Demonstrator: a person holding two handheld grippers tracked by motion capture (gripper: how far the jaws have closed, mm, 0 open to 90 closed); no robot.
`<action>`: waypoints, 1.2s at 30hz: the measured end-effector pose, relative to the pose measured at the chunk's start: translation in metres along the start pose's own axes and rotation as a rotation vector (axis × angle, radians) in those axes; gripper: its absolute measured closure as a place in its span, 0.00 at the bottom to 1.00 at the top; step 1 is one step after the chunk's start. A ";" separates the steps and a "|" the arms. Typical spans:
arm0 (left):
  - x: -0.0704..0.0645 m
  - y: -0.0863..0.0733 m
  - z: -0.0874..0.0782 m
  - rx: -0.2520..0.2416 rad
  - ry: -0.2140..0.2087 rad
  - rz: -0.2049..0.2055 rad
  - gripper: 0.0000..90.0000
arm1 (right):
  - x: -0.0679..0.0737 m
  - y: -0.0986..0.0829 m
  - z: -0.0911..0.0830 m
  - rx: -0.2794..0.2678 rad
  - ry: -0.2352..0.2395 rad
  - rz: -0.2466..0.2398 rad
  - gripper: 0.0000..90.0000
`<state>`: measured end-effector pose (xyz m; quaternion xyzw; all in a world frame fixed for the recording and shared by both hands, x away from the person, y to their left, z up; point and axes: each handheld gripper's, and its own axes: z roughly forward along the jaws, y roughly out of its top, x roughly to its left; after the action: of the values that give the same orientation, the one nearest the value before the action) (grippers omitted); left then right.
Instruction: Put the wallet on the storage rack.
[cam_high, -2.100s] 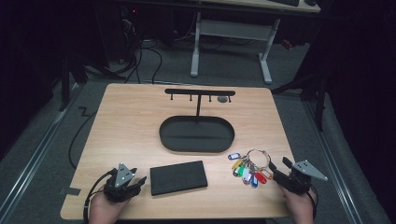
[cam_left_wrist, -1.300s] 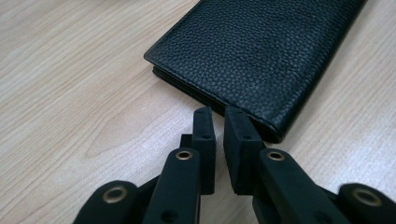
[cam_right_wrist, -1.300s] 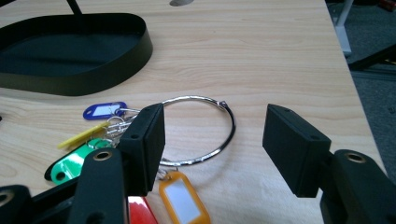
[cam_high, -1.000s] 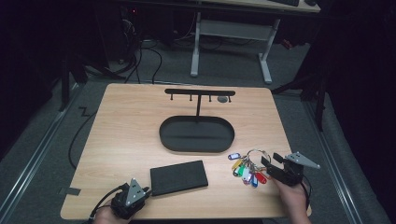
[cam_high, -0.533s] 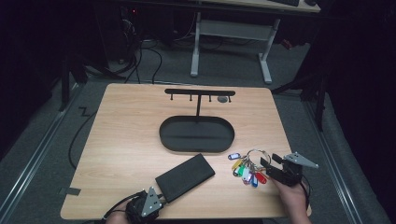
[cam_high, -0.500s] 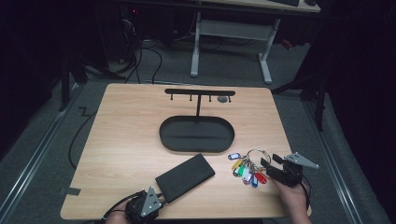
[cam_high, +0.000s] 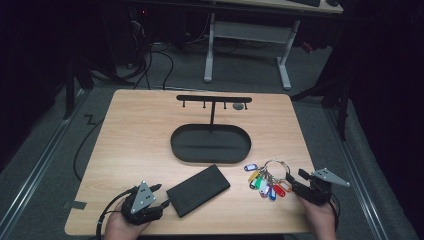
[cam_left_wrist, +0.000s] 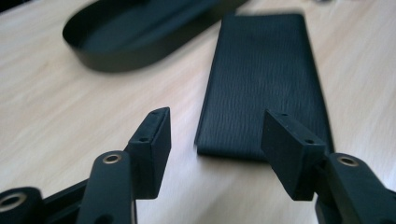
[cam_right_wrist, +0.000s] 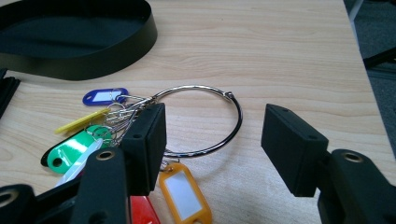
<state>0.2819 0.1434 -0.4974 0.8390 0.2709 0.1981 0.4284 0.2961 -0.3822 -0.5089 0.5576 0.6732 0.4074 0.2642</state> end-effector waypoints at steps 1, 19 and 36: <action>0.000 0.000 0.000 0.000 0.000 0.000 0.47 | 0.000 0.000 0.000 0.000 0.000 0.000 0.45; -0.042 0.022 0.049 0.064 -0.128 0.096 0.39 | -0.003 -0.002 0.002 0.010 0.018 0.007 0.45; -0.069 0.011 0.059 0.116 -0.004 0.352 0.56 | 0.000 -0.005 0.008 0.038 0.012 0.020 0.45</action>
<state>0.2654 0.0586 -0.5279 0.8973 0.1299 0.2521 0.3384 0.2999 -0.3802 -0.5174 0.5666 0.6769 0.4006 0.2456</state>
